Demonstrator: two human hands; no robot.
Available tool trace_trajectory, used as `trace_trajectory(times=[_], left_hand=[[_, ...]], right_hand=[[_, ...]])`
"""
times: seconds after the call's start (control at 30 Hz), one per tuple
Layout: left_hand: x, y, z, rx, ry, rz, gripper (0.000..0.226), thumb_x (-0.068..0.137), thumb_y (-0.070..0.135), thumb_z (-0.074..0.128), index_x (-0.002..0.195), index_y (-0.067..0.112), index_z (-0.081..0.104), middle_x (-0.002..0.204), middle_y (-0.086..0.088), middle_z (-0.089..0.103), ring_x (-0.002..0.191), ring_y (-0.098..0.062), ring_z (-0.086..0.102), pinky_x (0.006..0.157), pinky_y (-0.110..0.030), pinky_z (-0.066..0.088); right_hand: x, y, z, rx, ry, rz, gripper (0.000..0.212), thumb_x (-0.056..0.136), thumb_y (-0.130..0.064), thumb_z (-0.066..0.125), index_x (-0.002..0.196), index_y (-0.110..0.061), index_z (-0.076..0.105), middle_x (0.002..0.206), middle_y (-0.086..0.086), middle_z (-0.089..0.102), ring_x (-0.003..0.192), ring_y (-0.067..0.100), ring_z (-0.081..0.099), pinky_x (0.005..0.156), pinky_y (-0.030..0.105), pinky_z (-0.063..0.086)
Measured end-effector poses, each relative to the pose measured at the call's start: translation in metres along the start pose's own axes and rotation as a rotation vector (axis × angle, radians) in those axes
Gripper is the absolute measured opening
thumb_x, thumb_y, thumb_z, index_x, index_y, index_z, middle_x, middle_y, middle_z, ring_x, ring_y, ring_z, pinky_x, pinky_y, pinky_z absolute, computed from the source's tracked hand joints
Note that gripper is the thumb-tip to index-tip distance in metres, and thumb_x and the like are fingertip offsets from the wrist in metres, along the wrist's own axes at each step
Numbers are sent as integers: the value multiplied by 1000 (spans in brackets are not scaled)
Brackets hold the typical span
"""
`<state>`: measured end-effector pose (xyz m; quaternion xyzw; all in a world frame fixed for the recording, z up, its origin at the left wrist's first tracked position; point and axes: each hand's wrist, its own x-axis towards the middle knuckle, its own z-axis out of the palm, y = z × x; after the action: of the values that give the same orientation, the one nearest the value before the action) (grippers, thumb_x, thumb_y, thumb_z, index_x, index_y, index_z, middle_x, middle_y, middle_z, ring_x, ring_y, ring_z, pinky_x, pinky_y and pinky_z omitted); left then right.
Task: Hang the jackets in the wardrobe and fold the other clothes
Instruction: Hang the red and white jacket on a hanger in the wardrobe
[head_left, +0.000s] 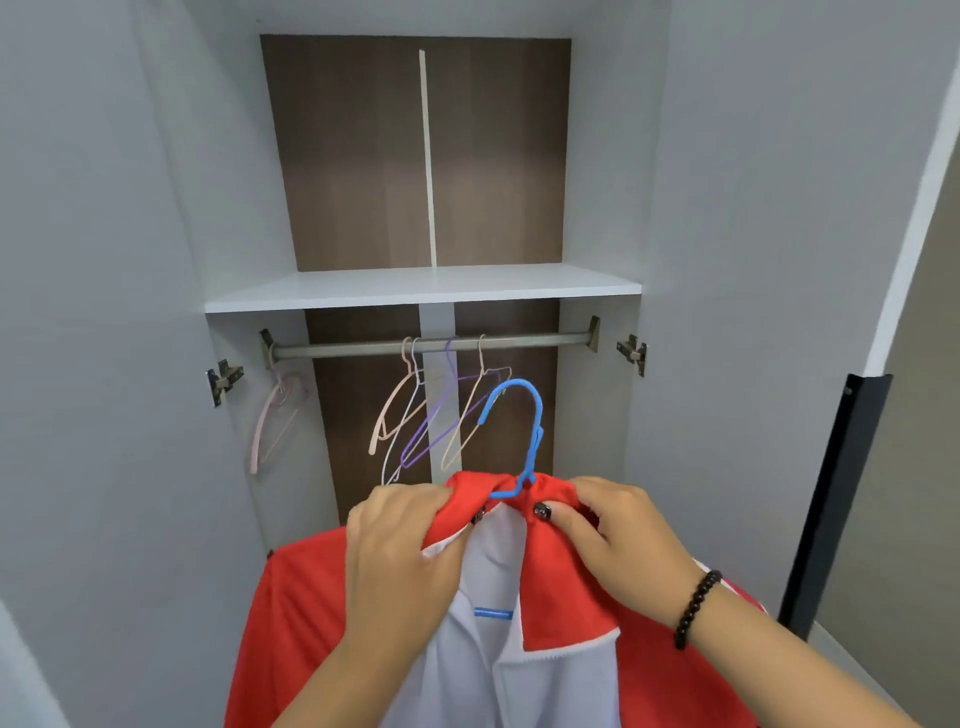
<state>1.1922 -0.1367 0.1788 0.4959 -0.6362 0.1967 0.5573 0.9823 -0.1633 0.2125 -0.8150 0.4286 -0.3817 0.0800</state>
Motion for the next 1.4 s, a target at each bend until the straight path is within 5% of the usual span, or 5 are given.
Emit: trace_trajectory(times=[0.3,0.63,0.97,1.2,1.4], left_hand=[[-49,68,67,-521,21,-385,21,76,7,74,88,23,69,94,11,68,92,6,62,78,-1,42],[-75,63,122,-721,-490,-1156,24,70,12,83,92,15,74,75,7,75,63,-6,69,52,-15,47],[-54,18,177,-745,-357,-1244,9,87,29,70,93,23,66,83,10,73,73,-4,67,63,-20,48],[-13,-55,228,-745,-560,-1203,26,92,45,57,106,26,67,101,7,71,97,-12,65,87,-33,52],[33,-113,269,-851,-674,-1031,19,87,29,70,106,29,67,94,21,73,86,8,66,66,-5,47]], right_hand=[[-18,52,-29,87,177,294,34,92,-33,59,69,-8,62,57,-2,59,57,16,51,62,40,46],[-24,92,-22,136,261,459,54,90,-24,62,47,-17,30,41,-15,43,45,5,41,45,16,32],[21,153,8,196,329,625,4,87,-21,66,83,-20,67,73,-4,68,73,20,64,69,37,52],[94,180,49,132,353,677,12,86,-21,67,79,-31,64,78,-5,70,78,19,66,72,36,52],[162,203,79,9,388,714,9,86,-27,66,78,-30,62,77,-5,67,77,22,63,66,31,46]])
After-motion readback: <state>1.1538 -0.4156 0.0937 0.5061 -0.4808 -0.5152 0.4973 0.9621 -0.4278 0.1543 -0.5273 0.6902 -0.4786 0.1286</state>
